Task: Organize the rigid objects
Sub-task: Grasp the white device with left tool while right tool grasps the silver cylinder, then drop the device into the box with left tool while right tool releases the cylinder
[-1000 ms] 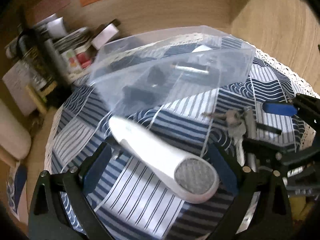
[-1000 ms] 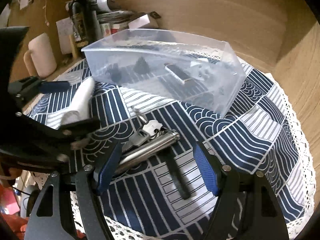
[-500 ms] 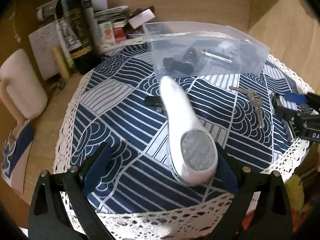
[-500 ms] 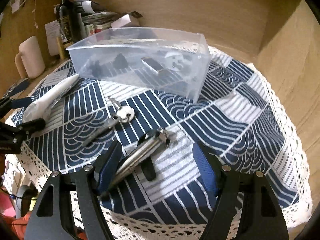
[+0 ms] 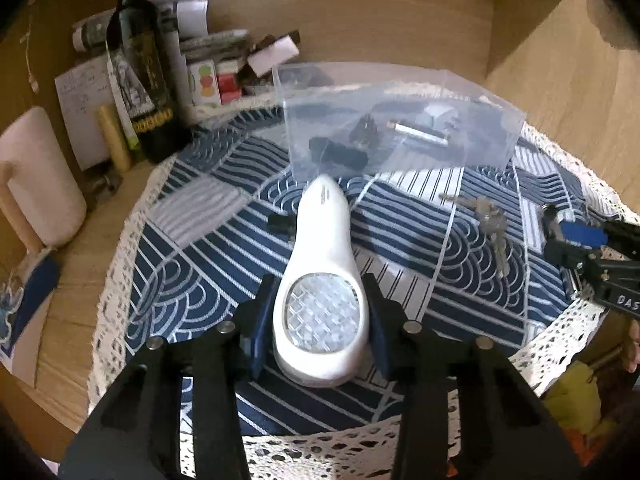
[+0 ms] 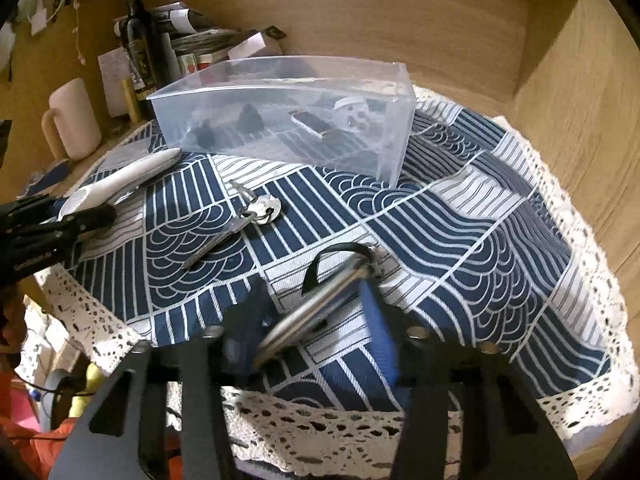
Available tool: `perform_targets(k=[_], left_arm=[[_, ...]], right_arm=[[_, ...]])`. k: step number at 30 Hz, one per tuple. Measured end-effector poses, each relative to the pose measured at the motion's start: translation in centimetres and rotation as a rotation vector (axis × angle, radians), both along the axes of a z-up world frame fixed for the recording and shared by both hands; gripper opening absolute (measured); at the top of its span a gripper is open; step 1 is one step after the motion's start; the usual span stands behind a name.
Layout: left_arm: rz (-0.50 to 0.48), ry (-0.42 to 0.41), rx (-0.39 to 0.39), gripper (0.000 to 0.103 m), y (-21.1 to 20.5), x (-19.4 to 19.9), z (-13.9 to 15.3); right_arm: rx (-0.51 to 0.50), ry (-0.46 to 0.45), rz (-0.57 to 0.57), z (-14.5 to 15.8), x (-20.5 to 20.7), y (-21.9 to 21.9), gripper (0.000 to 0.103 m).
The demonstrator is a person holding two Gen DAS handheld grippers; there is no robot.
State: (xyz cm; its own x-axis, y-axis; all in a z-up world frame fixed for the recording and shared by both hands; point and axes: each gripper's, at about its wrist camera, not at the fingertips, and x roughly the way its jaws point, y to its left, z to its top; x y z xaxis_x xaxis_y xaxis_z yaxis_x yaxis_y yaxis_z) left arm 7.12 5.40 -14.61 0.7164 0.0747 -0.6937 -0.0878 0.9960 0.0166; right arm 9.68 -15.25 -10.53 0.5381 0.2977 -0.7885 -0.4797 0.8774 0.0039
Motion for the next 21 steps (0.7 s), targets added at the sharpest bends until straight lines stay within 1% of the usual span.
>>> perform_targets(k=[1, 2, 4, 5, 12, 16, 21], left_arm=[[-0.001, -0.017, 0.003, 0.041, -0.1, -0.1, 0.5], [0.0, -0.027, 0.003, 0.041, -0.1, -0.1, 0.9], [0.001, -0.058, 0.005, 0.04, -0.2, 0.0, 2.0], [-0.001, -0.071, 0.006, 0.04, -0.1, 0.0, 2.5], [-0.014, -0.166, 0.026, 0.039, 0.1, 0.9, 6.2], [-0.013, -0.204, 0.045, 0.039, 0.1, 1.9, 7.1], [-0.022, -0.215, 0.04, 0.039, 0.1, 2.9, 8.2]], right_arm=[[-0.002, -0.002, -0.002, 0.0, 0.0, 0.0, 0.032], [-0.004, -0.002, -0.002, 0.0, 0.0, 0.1, 0.026], [-0.013, -0.008, -0.004, 0.0, 0.0, 0.2, 0.018], [-0.019, -0.012, -0.004, 0.0, 0.0, 0.2, 0.016], [-0.024, -0.032, -0.018, 0.3, 0.7, -0.3, 0.014], [0.017, -0.035, -0.029, 1.1, 1.6, -0.9, 0.014], [0.047, -0.092, -0.04, 3.3, 2.5, -1.1, 0.014]])
